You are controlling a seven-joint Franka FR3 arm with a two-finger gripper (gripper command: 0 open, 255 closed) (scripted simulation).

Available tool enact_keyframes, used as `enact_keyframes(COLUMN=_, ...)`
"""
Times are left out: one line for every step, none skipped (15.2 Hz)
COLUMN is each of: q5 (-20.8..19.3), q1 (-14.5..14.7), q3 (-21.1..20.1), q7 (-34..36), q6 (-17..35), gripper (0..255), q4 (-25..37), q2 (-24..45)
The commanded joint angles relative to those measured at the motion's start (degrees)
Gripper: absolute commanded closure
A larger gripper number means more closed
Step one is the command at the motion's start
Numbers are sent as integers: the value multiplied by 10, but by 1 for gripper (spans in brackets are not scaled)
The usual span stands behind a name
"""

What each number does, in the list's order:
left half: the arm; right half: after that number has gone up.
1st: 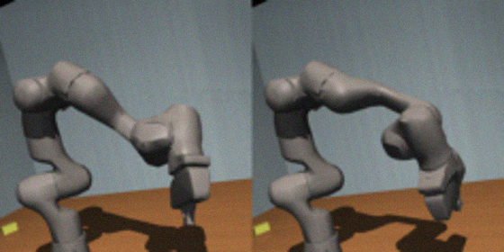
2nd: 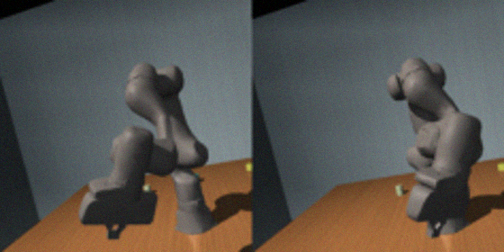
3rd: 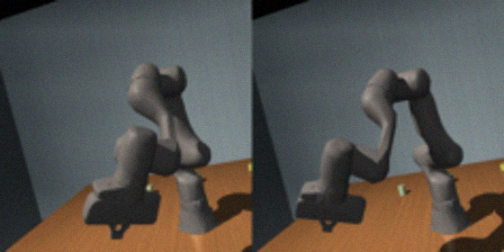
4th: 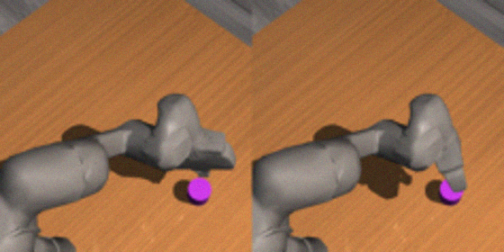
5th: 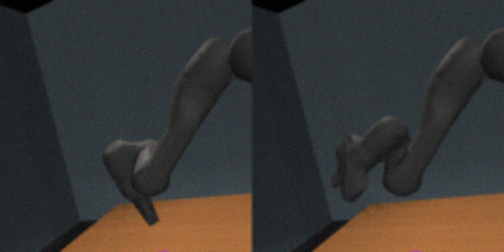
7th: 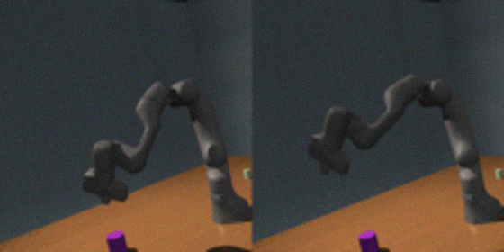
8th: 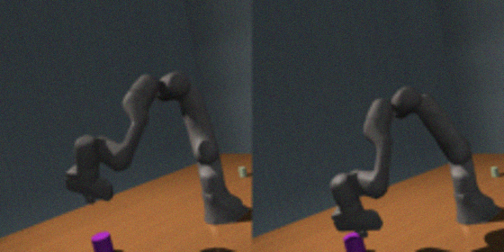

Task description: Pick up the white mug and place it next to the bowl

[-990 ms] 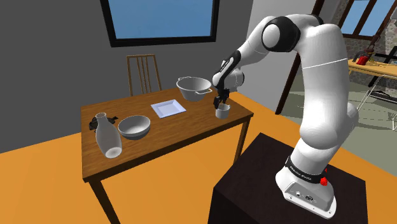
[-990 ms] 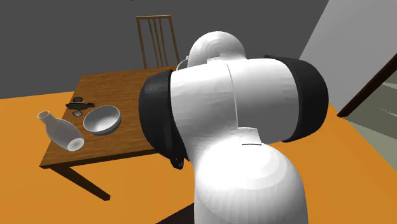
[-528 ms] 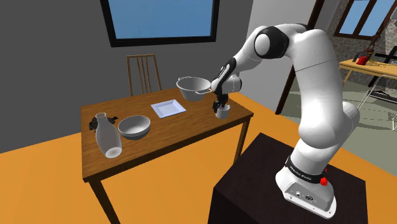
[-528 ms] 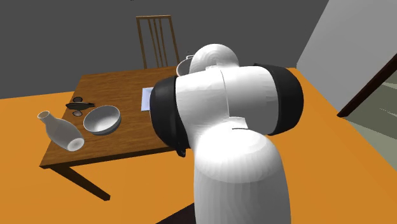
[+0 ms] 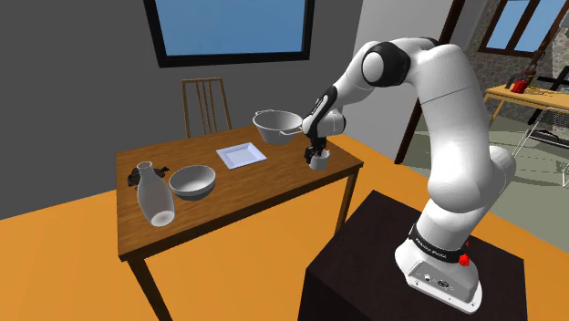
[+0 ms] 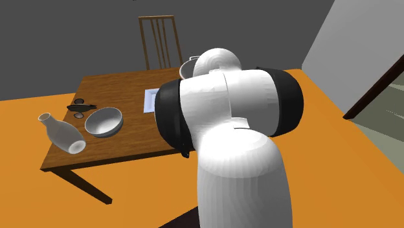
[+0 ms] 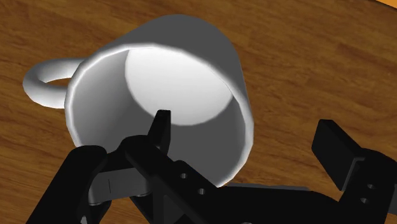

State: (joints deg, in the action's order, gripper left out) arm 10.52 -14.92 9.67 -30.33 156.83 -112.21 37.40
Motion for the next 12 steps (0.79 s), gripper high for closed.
enact_keyframes(q5=0, q1=0, q3=0, q7=0, q6=0, gripper=0, q4=0, q2=0)
enact_keyframes(q5=0, q1=0, q3=0, q7=0, q6=0, gripper=255, q4=0, q2=0)
enact_keyframes(q5=0, q1=0, q3=0, q7=0, q6=0, gripper=255, q4=0, q2=0)
enact_keyframes(q5=0, q1=0, q3=0, q7=0, q6=0, gripper=255, q4=0, q2=0)
enact_keyframes(q5=0, q1=0, q3=0, q7=0, q6=0, gripper=255, q4=0, q2=0)
enact_keyframes(q5=0, q1=0, q3=0, q7=0, q6=0, gripper=255, q4=0, q2=0)
enact_keyframes(q5=0, q1=0, q3=0, q7=0, q6=0, gripper=255, q4=0, q2=0)
enact_keyframes(q5=0, q1=0, q3=0, q7=0, q6=0, gripper=255, q4=0, q2=0)
enact_keyframes(q5=0, q1=0, q3=0, q7=0, q6=0, gripper=255, q4=0, q2=0)
enact_keyframes(q5=0, q1=0, q3=0, q7=0, q6=0, gripper=255, q4=0, q2=0)
enact_keyframes(q5=0, q1=0, q3=0, q7=0, q6=0, gripper=255, q4=0, q2=0)
enact_keyframes(q5=-1, q1=1, q3=2, q7=1, q6=-5, gripper=255, q4=-2, q2=-7)
